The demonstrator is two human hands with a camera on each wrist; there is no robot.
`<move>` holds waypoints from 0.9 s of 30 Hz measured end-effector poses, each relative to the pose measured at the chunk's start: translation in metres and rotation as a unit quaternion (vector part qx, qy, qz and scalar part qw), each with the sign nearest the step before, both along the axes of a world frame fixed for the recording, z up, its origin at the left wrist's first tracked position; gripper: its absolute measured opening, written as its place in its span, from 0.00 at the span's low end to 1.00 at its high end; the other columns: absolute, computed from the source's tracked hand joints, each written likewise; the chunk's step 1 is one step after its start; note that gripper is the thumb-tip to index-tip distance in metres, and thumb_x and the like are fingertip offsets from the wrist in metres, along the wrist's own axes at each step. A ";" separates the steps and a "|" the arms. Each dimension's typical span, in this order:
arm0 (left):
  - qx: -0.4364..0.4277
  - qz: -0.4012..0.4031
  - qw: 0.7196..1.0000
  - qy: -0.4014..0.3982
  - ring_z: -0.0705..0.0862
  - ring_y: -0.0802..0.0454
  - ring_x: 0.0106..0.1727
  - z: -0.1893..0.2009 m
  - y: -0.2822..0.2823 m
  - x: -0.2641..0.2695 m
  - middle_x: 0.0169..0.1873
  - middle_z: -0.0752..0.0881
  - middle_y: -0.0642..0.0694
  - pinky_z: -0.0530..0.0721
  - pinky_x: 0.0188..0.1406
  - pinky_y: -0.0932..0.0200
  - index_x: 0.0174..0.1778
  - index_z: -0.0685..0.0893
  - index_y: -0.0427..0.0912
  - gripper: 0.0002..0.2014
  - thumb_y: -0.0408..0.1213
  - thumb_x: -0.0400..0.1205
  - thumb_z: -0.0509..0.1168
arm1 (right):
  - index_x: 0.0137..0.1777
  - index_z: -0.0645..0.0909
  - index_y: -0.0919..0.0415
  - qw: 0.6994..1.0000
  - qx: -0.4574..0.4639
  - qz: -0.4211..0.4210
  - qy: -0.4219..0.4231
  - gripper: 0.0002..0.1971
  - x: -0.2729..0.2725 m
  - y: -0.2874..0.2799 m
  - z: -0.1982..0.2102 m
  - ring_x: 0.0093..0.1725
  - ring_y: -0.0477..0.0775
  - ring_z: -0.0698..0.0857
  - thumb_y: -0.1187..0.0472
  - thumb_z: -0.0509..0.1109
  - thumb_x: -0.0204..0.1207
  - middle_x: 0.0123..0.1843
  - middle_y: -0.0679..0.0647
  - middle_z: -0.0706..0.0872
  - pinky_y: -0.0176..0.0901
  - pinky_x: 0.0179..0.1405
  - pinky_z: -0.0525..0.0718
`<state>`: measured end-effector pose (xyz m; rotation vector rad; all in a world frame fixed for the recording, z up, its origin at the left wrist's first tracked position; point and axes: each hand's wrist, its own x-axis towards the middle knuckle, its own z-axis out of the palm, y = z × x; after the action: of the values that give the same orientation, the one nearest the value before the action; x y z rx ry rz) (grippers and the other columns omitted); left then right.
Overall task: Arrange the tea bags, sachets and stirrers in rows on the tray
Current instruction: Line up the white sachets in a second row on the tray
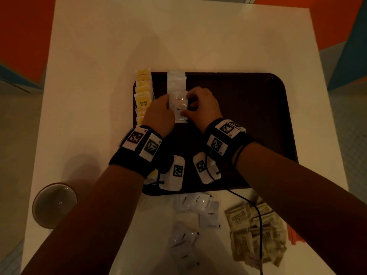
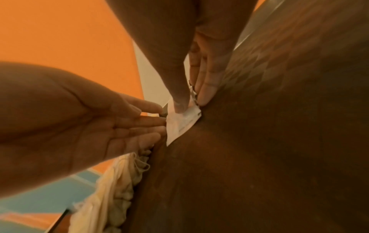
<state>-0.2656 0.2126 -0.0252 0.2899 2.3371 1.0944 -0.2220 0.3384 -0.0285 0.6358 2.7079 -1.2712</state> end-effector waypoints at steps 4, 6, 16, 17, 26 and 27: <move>-0.005 -0.006 1.000 0.000 0.78 0.40 0.64 -0.002 0.001 -0.001 0.62 0.81 0.35 0.77 0.66 0.49 0.63 0.78 0.33 0.19 0.23 0.79 0.51 | 0.55 0.80 0.62 1.000 -0.014 -0.015 -0.010 0.17 0.001 -0.001 -0.001 0.54 0.53 0.83 0.67 0.77 0.67 0.61 0.59 0.79 0.33 0.49 0.78; 0.004 -0.006 1.000 0.004 0.79 0.40 0.63 -0.002 0.001 -0.001 0.61 0.82 0.35 0.78 0.65 0.46 0.62 0.78 0.33 0.19 0.23 0.78 0.51 | 0.56 0.81 0.62 1.000 -0.019 -0.020 -0.005 0.16 0.001 -0.001 -0.001 0.55 0.53 0.84 0.67 0.76 0.68 0.62 0.58 0.80 0.35 0.52 0.79; 0.044 0.012 0.999 -0.012 0.78 0.44 0.64 0.003 0.008 -0.001 0.64 0.80 0.39 0.76 0.68 0.49 0.69 0.74 0.39 0.22 0.24 0.79 0.52 | 0.70 0.75 0.64 0.998 -0.057 -0.023 0.006 0.25 -0.003 -0.006 -0.001 0.66 0.54 0.80 0.69 0.72 0.71 0.68 0.60 0.80 0.35 0.66 0.74; 0.043 0.012 0.999 -0.015 0.78 0.44 0.65 0.002 0.008 0.000 0.65 0.80 0.39 0.76 0.69 0.48 0.70 0.73 0.40 0.22 0.25 0.79 0.53 | 0.70 0.74 0.64 0.998 -0.056 -0.021 0.004 0.25 -0.002 -0.006 -0.001 0.66 0.54 0.80 0.68 0.72 0.71 0.68 0.60 0.80 0.35 0.65 0.73; 0.066 0.009 0.998 -0.018 0.81 0.49 0.62 -0.002 0.006 -0.008 0.62 0.82 0.44 0.79 0.66 0.50 0.69 0.75 0.43 0.23 0.25 0.79 0.53 | 0.69 0.76 0.62 0.998 -0.053 -0.012 0.007 0.23 0.001 -0.004 0.002 0.65 0.52 0.81 0.67 0.71 0.73 0.67 0.58 0.82 0.31 0.63 0.73; 0.063 0.007 0.998 -0.020 0.81 0.48 0.61 -0.002 0.006 -0.009 0.61 0.83 0.43 0.80 0.66 0.48 0.69 0.75 0.43 0.23 0.25 0.78 0.53 | 0.69 0.76 0.62 0.999 -0.051 -0.012 0.005 0.23 0.001 -0.004 0.003 0.65 0.52 0.81 0.66 0.71 0.73 0.67 0.58 0.82 0.31 0.64 0.73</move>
<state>-0.2746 0.2189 -0.0270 0.2956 2.2429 1.2457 -0.2209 0.3340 -0.0252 0.6540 2.6302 -1.4123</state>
